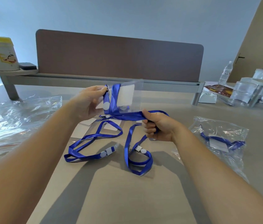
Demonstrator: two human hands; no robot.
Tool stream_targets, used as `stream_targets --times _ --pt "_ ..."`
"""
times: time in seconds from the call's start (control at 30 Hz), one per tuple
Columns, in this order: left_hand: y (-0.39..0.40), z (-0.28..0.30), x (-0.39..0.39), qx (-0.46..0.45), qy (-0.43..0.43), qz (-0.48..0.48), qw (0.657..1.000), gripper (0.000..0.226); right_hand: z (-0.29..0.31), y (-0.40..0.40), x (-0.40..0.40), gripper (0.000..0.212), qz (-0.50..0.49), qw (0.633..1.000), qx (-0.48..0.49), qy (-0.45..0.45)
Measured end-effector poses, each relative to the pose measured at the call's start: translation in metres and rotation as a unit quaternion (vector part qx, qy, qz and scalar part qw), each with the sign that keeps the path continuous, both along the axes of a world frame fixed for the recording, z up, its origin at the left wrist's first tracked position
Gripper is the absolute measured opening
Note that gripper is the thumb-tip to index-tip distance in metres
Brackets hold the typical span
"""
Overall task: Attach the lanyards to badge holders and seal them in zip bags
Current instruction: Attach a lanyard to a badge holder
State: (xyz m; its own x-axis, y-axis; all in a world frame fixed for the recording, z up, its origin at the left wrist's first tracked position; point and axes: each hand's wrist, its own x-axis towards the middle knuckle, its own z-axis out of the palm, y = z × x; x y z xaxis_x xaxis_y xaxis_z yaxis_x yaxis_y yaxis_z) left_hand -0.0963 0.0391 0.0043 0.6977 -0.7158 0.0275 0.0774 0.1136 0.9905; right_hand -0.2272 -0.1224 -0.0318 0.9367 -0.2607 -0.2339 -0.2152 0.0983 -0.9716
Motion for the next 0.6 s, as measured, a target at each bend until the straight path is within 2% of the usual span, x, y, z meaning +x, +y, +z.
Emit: stream_targets --times 0.1,0.2,0.27,0.33,0.47,0.6 --pt "0.0 -0.001 0.002 0.086 -0.065 -0.059 0.992 0.017 -0.001 -0.006 0.0 0.043 0.014 0.999 0.035 0.025" --pt "-0.003 0.0 0.002 0.172 -0.114 -0.114 0.972 0.015 -0.001 -0.012 0.001 0.044 0.01 0.998 0.01 0.06" --pt "-0.007 -0.001 0.003 0.241 -0.152 -0.124 0.95 0.013 0.001 -0.011 0.006 0.037 -0.025 0.997 -0.026 0.066" --pt "-0.013 -0.003 0.002 0.29 -0.177 -0.106 0.934 0.014 0.004 -0.005 0.012 0.029 -0.076 0.988 -0.123 0.052" --pt "-0.021 -0.006 -0.003 0.288 -0.19 -0.034 0.938 0.015 0.015 0.011 0.023 0.019 -0.181 0.937 -0.296 -0.034" --pt "-0.028 -0.01 -0.008 0.221 -0.194 0.069 0.953 0.021 0.02 0.031 0.025 0.023 -0.196 0.863 -0.443 -0.141"
